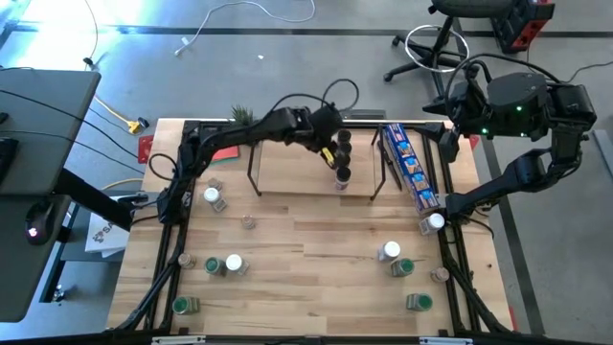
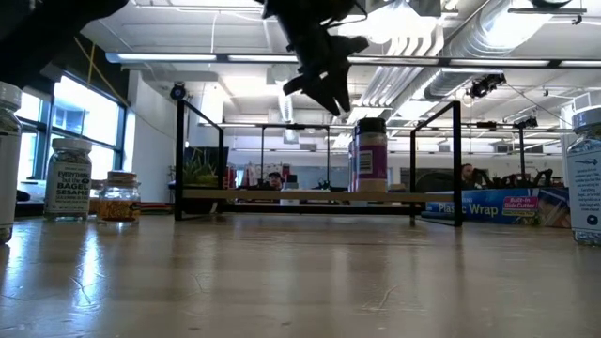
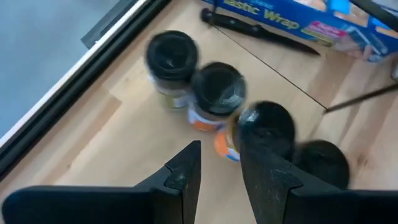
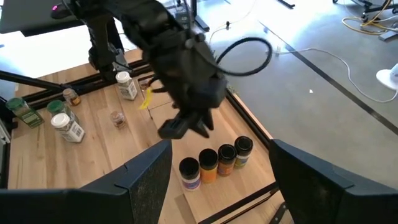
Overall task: Shelf spices
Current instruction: Put the white seasoning bottle on the shelf
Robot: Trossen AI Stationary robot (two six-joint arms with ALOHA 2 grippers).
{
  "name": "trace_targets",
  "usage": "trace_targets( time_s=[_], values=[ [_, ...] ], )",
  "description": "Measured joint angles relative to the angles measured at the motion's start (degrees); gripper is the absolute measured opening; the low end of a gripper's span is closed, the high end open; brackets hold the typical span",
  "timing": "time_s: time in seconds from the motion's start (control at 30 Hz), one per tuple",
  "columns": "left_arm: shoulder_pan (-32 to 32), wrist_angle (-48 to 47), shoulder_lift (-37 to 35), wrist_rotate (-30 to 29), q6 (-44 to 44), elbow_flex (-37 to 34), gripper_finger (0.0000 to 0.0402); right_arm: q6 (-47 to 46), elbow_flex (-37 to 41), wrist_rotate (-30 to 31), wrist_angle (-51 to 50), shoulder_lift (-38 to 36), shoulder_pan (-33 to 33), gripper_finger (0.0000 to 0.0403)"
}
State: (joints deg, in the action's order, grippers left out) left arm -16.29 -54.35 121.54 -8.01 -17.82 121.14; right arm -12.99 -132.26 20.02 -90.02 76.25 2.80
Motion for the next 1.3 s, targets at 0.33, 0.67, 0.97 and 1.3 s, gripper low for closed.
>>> trace_targets(
  time_s=[0.33, 0.67, 0.97, 1.3],
  values=[
    [1.73, -2.42, -1.50, -0.88, 1.04, -0.07, 0.0106, 0.67, 0.01, -0.01, 0.00, -0.02, 0.01, 0.0263],
    [1.64, -1.56, -2.03, -0.94, 2.48, -0.07, 0.0106, 1.37, 0.01, -0.01, 0.00, -0.07, 0.01, 0.0263],
    [1.14, 2.88, -2.34, 3.67, 4.48, -1.18, 0.0106, 1.32, -0.01, -0.01, 0.00, -0.07, -0.01, 0.0263],
    [0.95, 15.04, -17.99, 2.09, -1.01, -24.18, 0.0106, -1.64, -0.01, -12.83, 0.02, -0.01, -1.64, 0.0263]
  ],
)
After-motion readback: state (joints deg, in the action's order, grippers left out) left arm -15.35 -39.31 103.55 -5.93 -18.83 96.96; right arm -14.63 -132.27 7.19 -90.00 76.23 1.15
